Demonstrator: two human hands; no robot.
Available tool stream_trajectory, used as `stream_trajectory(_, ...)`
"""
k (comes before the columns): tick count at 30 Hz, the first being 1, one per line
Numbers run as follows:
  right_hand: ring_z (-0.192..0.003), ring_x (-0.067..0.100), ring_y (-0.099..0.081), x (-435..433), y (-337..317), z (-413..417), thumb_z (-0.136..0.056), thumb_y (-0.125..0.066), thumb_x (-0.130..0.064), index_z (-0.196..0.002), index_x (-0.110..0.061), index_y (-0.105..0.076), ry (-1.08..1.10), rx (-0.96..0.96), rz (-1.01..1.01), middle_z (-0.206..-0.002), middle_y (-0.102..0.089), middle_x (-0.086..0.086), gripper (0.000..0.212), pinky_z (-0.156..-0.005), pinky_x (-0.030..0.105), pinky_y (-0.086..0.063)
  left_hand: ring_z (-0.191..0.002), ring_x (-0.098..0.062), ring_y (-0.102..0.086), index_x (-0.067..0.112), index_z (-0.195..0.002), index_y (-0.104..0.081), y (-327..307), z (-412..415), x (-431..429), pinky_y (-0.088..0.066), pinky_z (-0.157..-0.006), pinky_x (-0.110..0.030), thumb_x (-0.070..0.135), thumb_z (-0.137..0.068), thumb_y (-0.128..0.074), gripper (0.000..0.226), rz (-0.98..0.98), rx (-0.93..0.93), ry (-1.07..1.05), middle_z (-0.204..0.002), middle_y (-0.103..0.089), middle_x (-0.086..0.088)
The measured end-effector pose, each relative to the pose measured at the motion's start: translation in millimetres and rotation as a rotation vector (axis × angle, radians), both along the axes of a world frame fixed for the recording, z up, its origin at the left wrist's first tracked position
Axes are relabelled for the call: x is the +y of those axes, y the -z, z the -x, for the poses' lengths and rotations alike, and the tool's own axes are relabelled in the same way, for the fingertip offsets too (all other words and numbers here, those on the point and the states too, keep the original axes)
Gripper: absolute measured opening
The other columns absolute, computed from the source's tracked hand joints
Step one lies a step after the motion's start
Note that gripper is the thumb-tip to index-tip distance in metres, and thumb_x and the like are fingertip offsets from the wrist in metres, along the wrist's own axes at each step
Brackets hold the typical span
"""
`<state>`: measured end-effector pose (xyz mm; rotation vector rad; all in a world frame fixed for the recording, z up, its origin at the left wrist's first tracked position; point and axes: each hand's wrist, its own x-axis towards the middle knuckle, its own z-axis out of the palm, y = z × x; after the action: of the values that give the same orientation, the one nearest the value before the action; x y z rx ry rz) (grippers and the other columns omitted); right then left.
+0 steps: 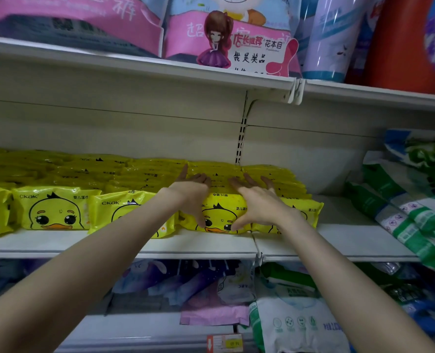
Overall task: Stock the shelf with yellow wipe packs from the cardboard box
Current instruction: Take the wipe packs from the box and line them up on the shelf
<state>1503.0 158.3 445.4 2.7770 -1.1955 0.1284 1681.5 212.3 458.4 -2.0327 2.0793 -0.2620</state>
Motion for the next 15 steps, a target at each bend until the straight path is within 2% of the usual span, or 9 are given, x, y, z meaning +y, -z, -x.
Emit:
stream_trajectory(3, -0.147, 0.019, 0.003, -2.9, 0.5, -5.3, -0.063, -0.074, -0.061, -0.151, -0.026, -0.004, 0.006, 0.051, 0.033, -0.159, -0.007, -0.005, 0.118, -0.115, 0.052, 0.008, -0.147, -0.017, 0.001, 0.008, -0.149, -0.007, -3.0, -2.9, 2.6, 0.013, -0.113, -0.056, 0.062, -0.059, -0.076, 0.126, -0.024, 0.010, 0.004, -0.158, -0.009, -0.009)
stream_trajectory(7, -0.147, 0.019, 0.002, -7.7, 0.7, -5.3, -0.063, -0.075, -0.059, -0.151, -0.027, -0.006, 0.009, 0.076, 0.045, -0.159, -0.006, -0.005, 0.116, -0.115, 0.052, 0.008, -0.146, -0.016, 0.008, 0.012, -0.150, 0.004, -5.7, -10.5, 3.0, 0.014, -0.112, -0.057, 0.061, -0.057, -0.078, 0.133, -0.073, -0.018, -0.006, -0.159, 0.003, -0.005)
stream_trajectory(15, -0.147, 0.019, 0.001, -11.9, 2.4, -4.7, -0.064, -0.075, -0.058, -0.151, -0.029, -0.004, 0.012, 0.062, 0.041, -0.159, -0.008, -0.006, 0.116, -0.116, 0.052, 0.007, -0.146, -0.015, 0.008, 0.010, -0.149, 0.008, -4.9, -12.8, 1.6, 0.015, -0.110, -0.059, 0.057, -0.060, -0.078, 0.133, -0.087, -0.039, 0.012, -0.159, 0.003, -0.006)
